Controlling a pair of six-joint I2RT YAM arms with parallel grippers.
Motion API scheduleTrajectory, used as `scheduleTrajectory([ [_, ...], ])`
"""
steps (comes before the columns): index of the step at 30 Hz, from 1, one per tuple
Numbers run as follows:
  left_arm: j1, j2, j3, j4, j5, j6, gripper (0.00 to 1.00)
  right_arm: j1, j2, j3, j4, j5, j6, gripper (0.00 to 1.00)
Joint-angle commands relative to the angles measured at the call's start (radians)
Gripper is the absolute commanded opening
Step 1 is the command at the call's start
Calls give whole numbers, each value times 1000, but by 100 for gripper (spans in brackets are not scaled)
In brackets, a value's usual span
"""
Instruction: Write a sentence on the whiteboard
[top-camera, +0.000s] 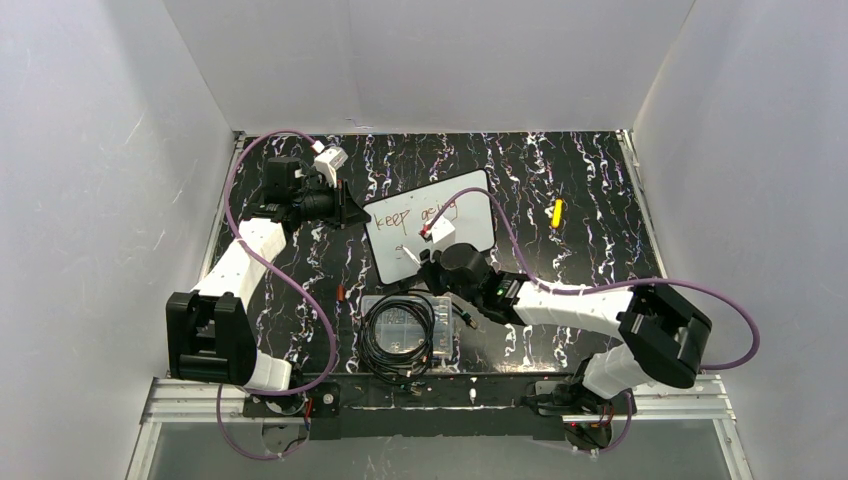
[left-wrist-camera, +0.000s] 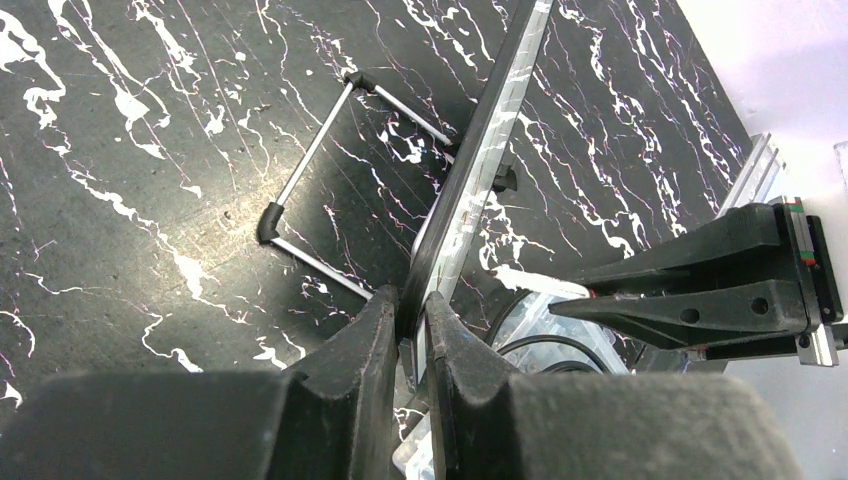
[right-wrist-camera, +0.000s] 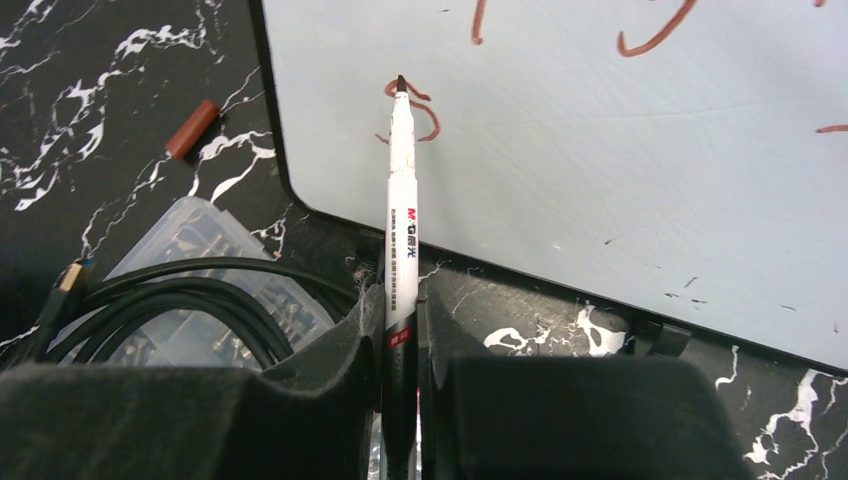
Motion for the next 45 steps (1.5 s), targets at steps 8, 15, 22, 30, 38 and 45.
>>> scheduleTrajectory([
  [8, 8, -25, 38, 18, 8, 2, 0, 5, 35, 24, 3, 84, 12, 1],
  [15, 8, -21, 40, 18, 11, 0, 0, 5, 64, 43, -14, 76, 11, 1],
  [22, 8, -20, 41, 18, 11, 1, 0, 3, 79, 58, -44, 119, 28, 1],
  [30, 8, -23, 41, 18, 11, 1, 0, -5, 66, 56, -73, 171, 54, 1],
  [38, 8, -28, 40, 19, 11, -1, 0, -6, 52, 54, -73, 156, 48, 1],
  [45, 8, -28, 38, 21, 13, -1, 0, -6, -14, 25, -3, 91, 2, 1],
])
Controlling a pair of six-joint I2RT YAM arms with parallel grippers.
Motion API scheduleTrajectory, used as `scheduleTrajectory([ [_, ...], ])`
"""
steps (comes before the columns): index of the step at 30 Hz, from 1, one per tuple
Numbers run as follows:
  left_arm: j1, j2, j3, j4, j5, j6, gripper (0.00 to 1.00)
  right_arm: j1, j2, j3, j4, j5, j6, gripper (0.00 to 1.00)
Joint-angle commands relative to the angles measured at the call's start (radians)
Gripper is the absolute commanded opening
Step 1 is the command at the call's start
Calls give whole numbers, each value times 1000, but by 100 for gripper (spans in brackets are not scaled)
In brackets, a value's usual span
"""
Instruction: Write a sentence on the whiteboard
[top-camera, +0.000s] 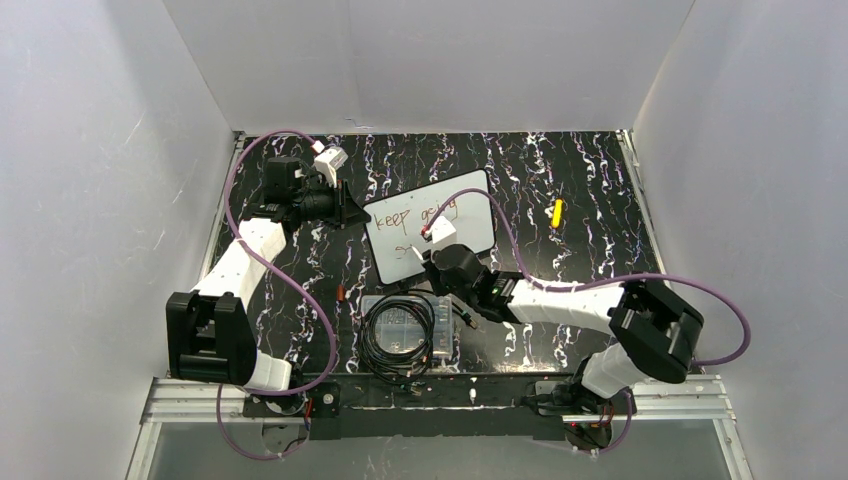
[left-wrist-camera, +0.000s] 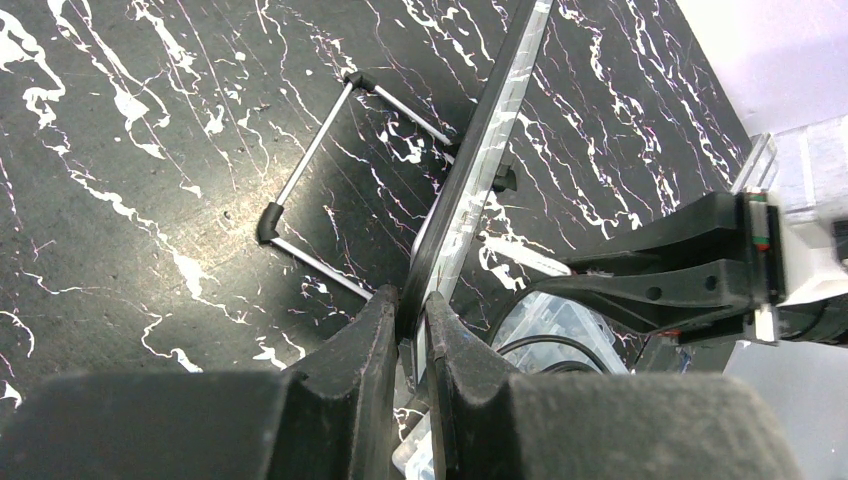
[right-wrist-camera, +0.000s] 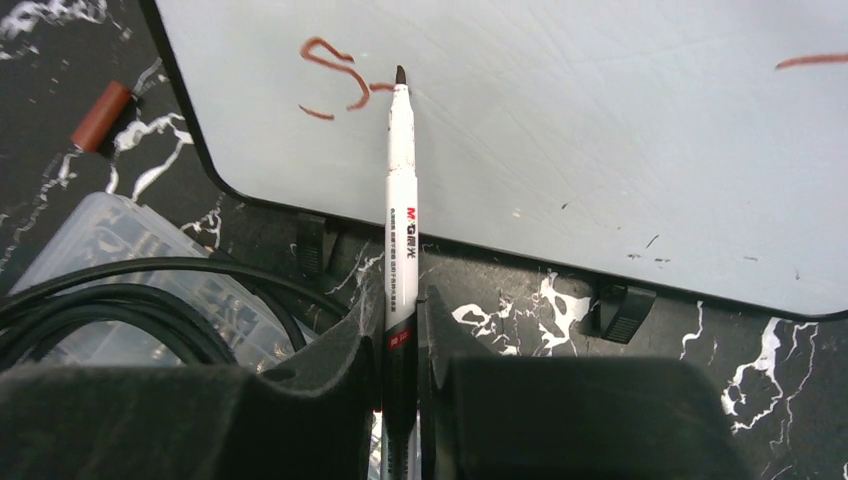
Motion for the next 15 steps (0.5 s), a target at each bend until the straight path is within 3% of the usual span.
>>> scheduleTrajectory([
  [1, 8, -28, 38, 21, 12, -1, 0, -5, -70, 7, 73, -17, -36, 1],
  [15, 7, -25, 41, 19, 11, 0, 0, -5, 25, 87, 18, 6, -56, 1],
])
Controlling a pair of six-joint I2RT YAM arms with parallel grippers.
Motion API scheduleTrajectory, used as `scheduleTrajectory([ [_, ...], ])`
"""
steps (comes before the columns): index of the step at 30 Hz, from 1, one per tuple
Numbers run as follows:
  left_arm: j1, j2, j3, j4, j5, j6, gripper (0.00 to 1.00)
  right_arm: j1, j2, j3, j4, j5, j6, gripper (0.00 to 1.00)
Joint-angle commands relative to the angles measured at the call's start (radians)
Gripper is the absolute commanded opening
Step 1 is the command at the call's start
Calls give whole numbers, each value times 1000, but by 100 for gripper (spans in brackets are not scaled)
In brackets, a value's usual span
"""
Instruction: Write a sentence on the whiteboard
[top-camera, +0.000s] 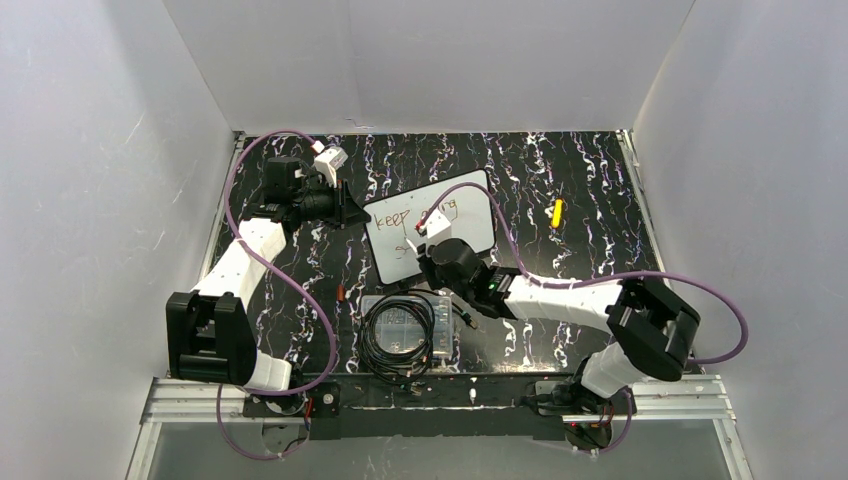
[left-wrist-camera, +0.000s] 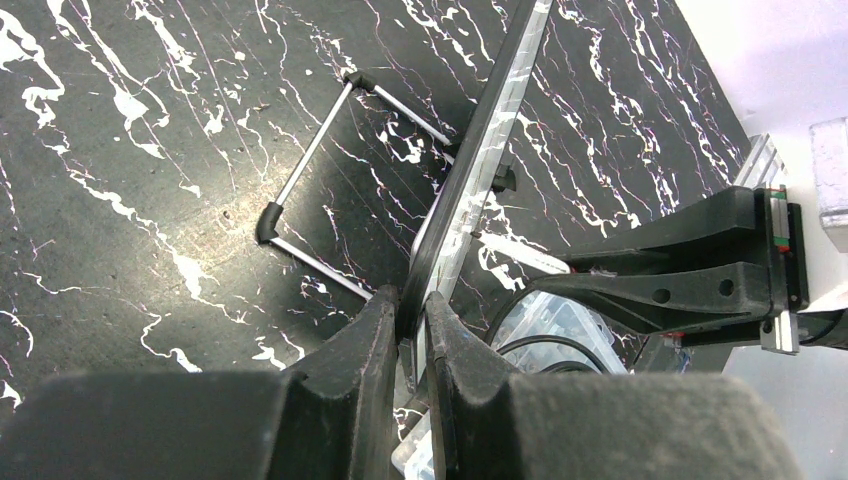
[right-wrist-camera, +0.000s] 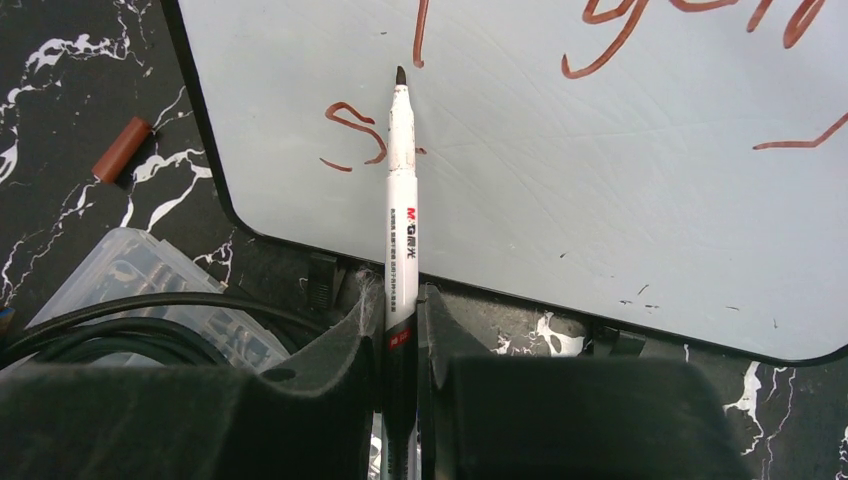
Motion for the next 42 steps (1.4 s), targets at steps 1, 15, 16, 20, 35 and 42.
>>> scheduleTrajectory([
  [1, 8, -24, 41, 19, 11, 3, 0, -3, 26, 41, -7, 14, 1, 1],
  [15, 8, -29, 40, 20, 12, 1, 0, -3, 33, -23, -48, -7, 92, 1],
  [16, 8, -29, 40, 20, 12, 1, 0, -3, 30, -29, -49, -10, 96, 1],
  [20, 8, -29, 40, 20, 12, 2, 0, -2, 26, -46, -52, -26, 109, 1],
  [35, 8, -31, 41, 21, 12, -1, 0, -2, -20, -37, -89, 60, 106, 1],
  [42, 8, -29, 40, 24, 12, -2, 0, -2, -89, -61, -2, 5, 47, 1],
])
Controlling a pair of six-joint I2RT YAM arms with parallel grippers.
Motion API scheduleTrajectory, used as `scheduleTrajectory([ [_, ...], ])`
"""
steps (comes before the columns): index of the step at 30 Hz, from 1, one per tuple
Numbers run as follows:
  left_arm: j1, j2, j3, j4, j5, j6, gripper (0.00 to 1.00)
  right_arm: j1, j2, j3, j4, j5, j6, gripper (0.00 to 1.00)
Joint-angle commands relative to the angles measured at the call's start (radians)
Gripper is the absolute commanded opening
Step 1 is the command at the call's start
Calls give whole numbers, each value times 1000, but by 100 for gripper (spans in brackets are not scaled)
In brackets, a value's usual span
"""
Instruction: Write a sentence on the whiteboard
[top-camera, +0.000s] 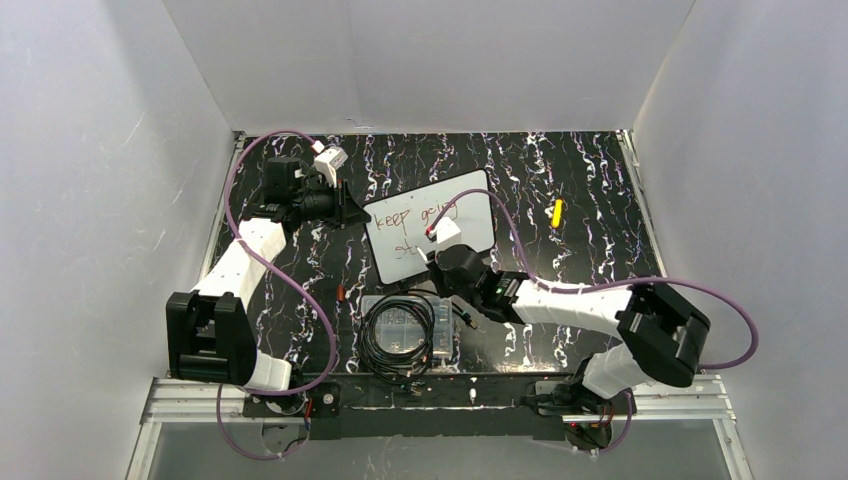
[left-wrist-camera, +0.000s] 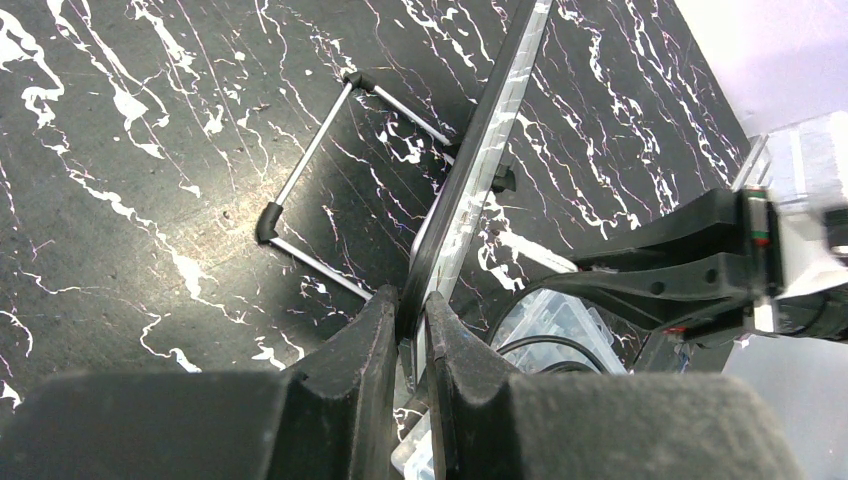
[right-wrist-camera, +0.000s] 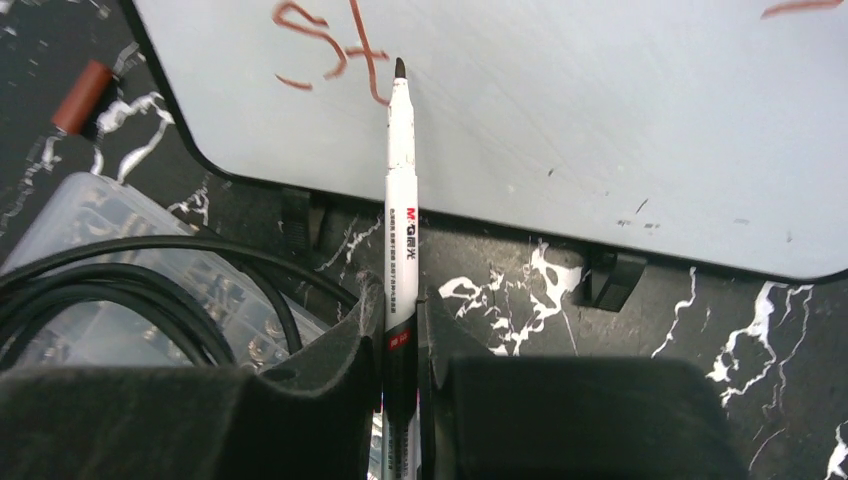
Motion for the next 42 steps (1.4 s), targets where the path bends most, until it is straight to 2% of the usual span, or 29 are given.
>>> scheduleTrajectory([
  [1, 8, -29, 40, 24, 12, -1, 0, -2, -57, -6, 89, 4, -43, 1],
  [22, 8, -28, 41, 23, 15, 0, 0, -8, 71, 101, 13, 54, -47, 1],
  [33, 8, -30, 41, 23, 15, -1, 0, -16, 54, 65, -20, 90, -4, 1],
  [42, 8, -32, 39, 23, 15, 0, 0, -16, 72, 54, -34, 38, 4, 1],
])
